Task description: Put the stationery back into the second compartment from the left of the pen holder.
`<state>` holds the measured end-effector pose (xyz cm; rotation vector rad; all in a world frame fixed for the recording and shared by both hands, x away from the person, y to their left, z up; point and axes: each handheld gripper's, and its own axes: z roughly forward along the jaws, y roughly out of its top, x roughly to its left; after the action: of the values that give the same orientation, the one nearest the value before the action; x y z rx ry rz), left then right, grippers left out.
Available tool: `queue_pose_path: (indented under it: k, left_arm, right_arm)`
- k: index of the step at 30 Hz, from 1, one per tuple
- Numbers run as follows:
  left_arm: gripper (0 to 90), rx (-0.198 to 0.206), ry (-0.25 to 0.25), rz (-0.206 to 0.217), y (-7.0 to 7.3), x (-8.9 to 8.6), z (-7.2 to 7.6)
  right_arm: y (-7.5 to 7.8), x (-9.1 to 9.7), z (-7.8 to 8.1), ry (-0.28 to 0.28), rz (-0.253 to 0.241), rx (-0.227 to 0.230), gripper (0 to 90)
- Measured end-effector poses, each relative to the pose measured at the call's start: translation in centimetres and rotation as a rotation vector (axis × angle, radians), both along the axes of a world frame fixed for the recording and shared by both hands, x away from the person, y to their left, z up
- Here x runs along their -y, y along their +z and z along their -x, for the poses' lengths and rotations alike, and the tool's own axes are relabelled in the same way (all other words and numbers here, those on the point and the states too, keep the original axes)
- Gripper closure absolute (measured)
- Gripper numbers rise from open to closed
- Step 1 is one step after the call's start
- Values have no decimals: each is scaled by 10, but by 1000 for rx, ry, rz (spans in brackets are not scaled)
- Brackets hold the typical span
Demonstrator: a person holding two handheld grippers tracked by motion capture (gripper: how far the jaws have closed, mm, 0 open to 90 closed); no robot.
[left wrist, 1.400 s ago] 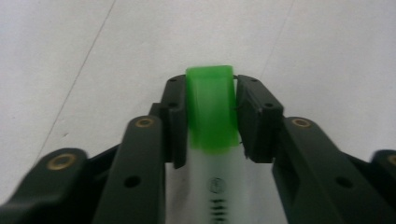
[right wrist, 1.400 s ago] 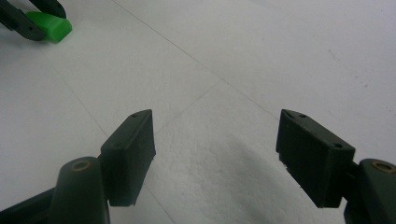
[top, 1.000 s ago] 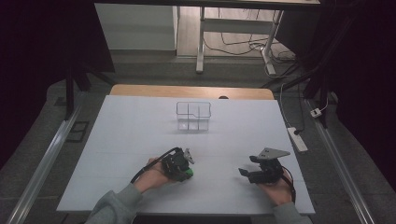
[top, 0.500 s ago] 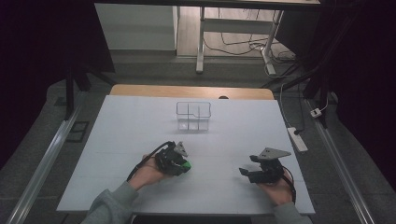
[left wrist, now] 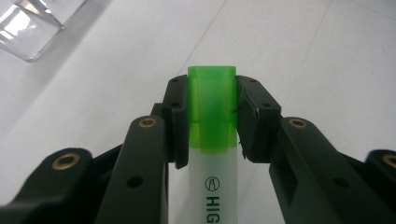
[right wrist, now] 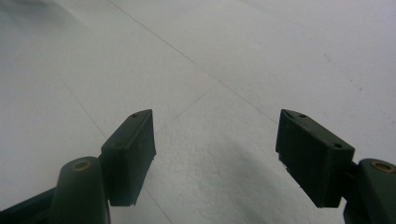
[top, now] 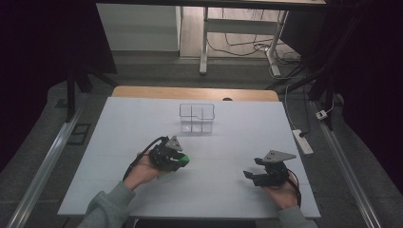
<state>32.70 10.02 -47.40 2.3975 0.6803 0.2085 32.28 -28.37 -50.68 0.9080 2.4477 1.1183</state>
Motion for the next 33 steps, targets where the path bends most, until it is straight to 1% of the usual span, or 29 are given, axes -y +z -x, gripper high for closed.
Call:
queue_pose_path:
  k: [6, 12, 18, 27, 29, 31, 33]
  left_arm:
    - [664, 12, 12, 18, 3, -3, 0]
    - [664, 52, 42, 51, 7, -9, 0]
    - [664, 72, 63, 87, 12, -15, 0]
    - [663, 91, 73, 118, 16, -21, -1]
    - [664, 96, 80, 134, 17, -21, -2]
    - [663, 111, 82, 133, 19, -19, -2]
    - [663, 120, 86, 148, 22, -20, -2]
  right_arm:
    - [0, 0, 0, -1, 2, 2, 286]
    - [0, 0, 0, 0, 1, 1, 286]
    - [0, 0, 0, -4, -1, 5, 285]
    - [1, 1, 0, -7, -1, 9, 284]
    - [1, 1, 0, -5, -4, 9, 284]
    - [1, 1, 0, -7, -3, 12, 284]
    - [2, 0, 1, -6, -3, 12, 284]
